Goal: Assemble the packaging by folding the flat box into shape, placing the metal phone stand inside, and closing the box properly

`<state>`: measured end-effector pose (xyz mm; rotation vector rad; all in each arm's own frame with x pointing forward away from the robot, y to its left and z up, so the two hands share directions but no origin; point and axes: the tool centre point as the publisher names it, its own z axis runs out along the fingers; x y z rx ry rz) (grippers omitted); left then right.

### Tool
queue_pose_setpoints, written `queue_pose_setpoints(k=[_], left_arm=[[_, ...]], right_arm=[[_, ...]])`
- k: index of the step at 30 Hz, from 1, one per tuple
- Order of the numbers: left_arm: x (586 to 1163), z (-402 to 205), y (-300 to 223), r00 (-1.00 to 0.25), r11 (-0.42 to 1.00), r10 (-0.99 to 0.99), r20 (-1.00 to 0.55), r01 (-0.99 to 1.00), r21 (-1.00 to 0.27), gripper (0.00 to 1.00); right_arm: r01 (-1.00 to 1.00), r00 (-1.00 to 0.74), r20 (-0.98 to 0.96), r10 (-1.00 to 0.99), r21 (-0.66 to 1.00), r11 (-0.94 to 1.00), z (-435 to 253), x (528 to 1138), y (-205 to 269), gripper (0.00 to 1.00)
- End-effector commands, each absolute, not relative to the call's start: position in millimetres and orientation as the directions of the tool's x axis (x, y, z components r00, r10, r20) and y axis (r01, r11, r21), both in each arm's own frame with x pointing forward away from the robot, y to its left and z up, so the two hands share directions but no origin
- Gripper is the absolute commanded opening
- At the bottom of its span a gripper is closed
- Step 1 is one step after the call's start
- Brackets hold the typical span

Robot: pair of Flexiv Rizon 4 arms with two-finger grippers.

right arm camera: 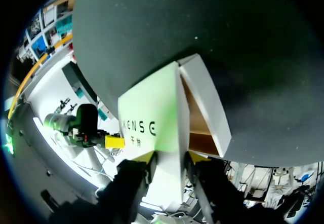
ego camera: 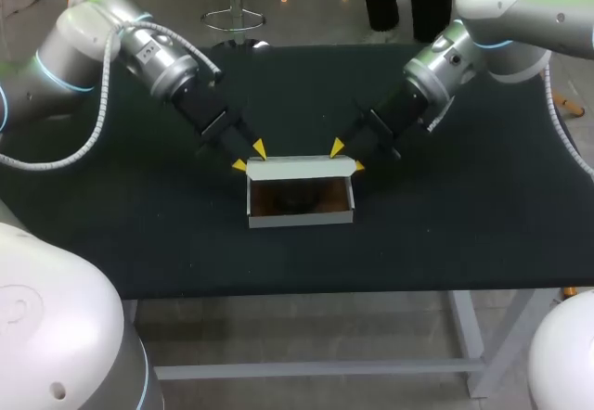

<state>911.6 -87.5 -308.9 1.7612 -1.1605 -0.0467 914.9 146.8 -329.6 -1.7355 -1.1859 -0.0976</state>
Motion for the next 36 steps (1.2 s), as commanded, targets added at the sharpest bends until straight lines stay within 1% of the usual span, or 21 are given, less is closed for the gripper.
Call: queue_pose_setpoints(k=[1, 36], left_arm=[[905.6, -310.8, -88.0, 0.544, -0.059, -0.708, 0.451, -0.681, 0.73, 0.37], [896.5, -325.2, -85.0, 0.557, -0.071, -0.695, 0.454, -0.682, 0.728, 0.38]], right_arm=[[0.74, 0.516, 0.543, 0.663, -0.672, -0.025, -332.0, 914.0, 146.8, 0.43], [0.722, 0.533, 0.526, 0.663, -0.691, -0.032, -346.7, 907.8, 139.8, 0.43]])
